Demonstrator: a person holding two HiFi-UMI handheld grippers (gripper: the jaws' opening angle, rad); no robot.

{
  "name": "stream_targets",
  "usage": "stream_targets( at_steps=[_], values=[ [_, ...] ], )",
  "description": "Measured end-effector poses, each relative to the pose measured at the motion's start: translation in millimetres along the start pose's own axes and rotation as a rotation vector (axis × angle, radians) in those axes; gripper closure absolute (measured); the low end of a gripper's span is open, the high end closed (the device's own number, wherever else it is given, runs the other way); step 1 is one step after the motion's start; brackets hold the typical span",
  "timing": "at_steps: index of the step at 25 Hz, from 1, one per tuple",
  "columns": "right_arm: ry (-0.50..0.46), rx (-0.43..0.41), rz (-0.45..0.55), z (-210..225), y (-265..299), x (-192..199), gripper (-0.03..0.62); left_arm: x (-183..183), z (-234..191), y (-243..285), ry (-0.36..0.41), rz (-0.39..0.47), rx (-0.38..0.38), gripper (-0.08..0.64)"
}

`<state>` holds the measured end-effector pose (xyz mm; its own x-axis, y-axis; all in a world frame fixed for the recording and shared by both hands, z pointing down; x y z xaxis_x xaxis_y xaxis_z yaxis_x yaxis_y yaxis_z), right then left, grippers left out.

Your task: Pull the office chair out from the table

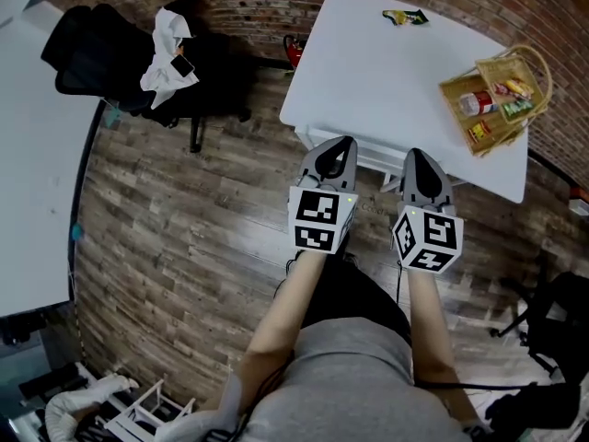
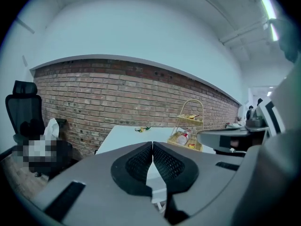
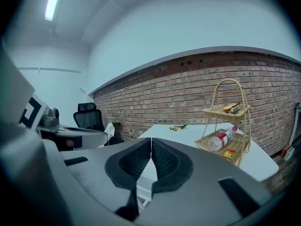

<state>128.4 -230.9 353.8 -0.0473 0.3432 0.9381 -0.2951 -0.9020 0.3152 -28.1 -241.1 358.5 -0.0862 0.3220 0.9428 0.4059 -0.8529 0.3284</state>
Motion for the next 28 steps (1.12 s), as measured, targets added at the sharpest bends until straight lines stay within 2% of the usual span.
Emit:
stream_targets(
  at_steps=[5,12,16,22,25,28],
  values=[
    [-0.016,0.012,-0.066,4,30,3,0.577,0,-16,27,0.017,-0.038,0.058,0.545],
    [-0.042,-0.040,-0.122,1,52,16,0.575,16,-31,43,0.047,-0.118,0.179,0.545],
    [-0.082,-0.075,-0.178,-5,67,24,0.575,21,-40,54,0.094,-0.144,0.240,0.545],
    [-0.043,-0.120,-0.221,-5,85,32,0.575,26,-43,74,0.163,-0.187,0.330,0.543],
    [-0.071,-0.144,-0.254,-3,90,34,0.575,28,-38,82,0.194,-0.204,0.384,0.543],
    [-0.099,-0.191,-0.296,-2,92,35,0.574,33,-31,84,0.257,-0.228,0.437,0.543]
  ],
)
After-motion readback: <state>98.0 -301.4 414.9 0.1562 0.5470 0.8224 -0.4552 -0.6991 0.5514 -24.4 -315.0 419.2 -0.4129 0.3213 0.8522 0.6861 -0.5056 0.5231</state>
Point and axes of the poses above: the fingertips, and each gripper's own axes: y forward along the fingers, z to its right, x out of its underside, the point moved 6 cm from there along -y, backward along the fingers, and after that the axes turned 3 degrees about y, right-handed, at the moved point
